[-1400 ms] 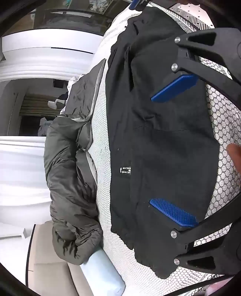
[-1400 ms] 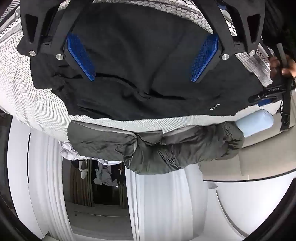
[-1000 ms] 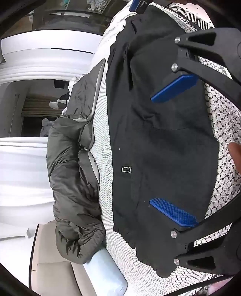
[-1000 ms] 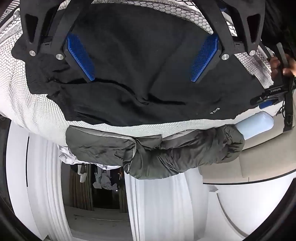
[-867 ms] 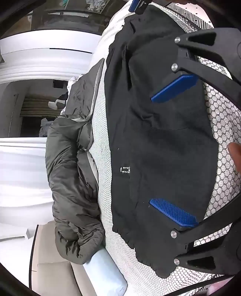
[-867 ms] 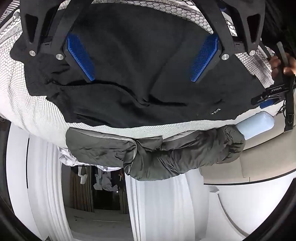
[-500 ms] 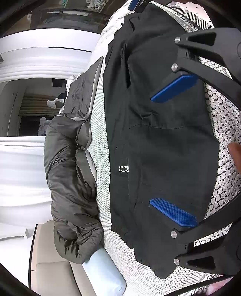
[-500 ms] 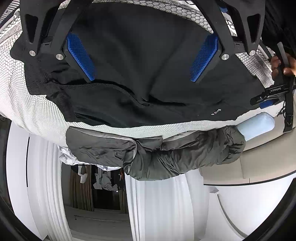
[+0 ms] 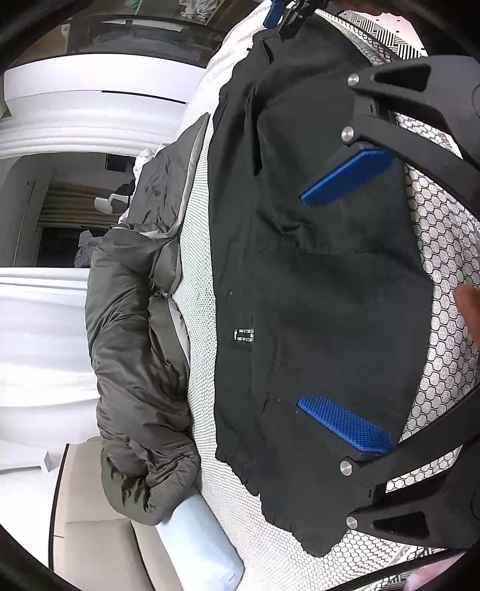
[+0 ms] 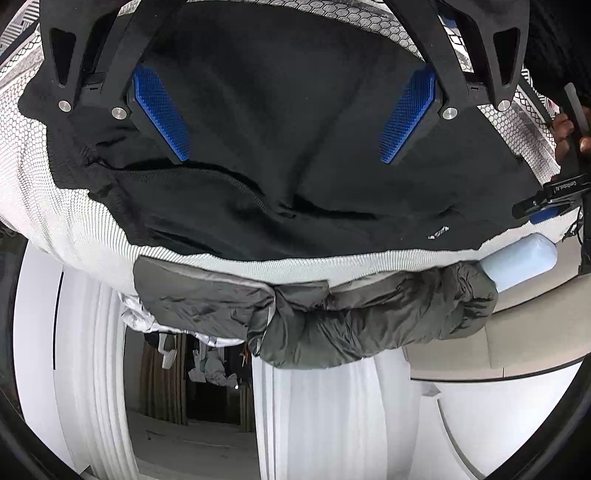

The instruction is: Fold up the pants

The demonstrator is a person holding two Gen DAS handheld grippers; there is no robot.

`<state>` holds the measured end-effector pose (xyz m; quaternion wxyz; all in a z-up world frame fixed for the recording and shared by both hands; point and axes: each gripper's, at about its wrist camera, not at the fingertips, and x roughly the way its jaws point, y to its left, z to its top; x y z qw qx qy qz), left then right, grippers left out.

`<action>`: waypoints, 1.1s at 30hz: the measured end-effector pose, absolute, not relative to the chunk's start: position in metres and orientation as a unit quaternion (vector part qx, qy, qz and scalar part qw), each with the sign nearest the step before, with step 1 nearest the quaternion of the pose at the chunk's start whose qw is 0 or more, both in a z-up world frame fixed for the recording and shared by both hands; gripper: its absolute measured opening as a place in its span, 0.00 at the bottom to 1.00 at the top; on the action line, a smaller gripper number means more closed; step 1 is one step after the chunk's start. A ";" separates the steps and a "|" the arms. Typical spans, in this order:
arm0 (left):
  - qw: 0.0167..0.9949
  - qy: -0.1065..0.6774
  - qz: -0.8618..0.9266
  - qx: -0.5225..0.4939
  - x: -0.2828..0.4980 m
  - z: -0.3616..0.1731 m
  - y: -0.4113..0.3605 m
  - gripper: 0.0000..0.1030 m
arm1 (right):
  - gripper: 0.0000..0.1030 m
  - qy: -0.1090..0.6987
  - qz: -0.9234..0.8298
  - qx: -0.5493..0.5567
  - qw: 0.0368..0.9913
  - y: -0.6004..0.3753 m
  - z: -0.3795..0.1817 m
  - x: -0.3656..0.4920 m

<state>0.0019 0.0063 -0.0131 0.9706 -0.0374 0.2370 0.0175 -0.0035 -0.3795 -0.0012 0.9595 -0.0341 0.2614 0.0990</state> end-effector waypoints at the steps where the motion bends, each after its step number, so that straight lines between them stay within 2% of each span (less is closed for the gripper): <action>1: 0.971 0.237 0.021 -0.035 0.003 -0.013 0.006 1.00 | 1.00 0.265 0.097 -0.032 0.959 -0.378 -0.002 -0.002; 10: 0.969 0.244 0.030 -0.041 0.007 -0.015 0.006 1.00 | 1.00 0.295 0.052 -0.037 0.953 -0.374 -0.006 0.006; 33: 0.952 0.275 0.104 -0.086 0.010 -0.028 0.061 1.00 | 1.00 0.288 0.062 -0.042 0.955 -0.375 -0.005 0.001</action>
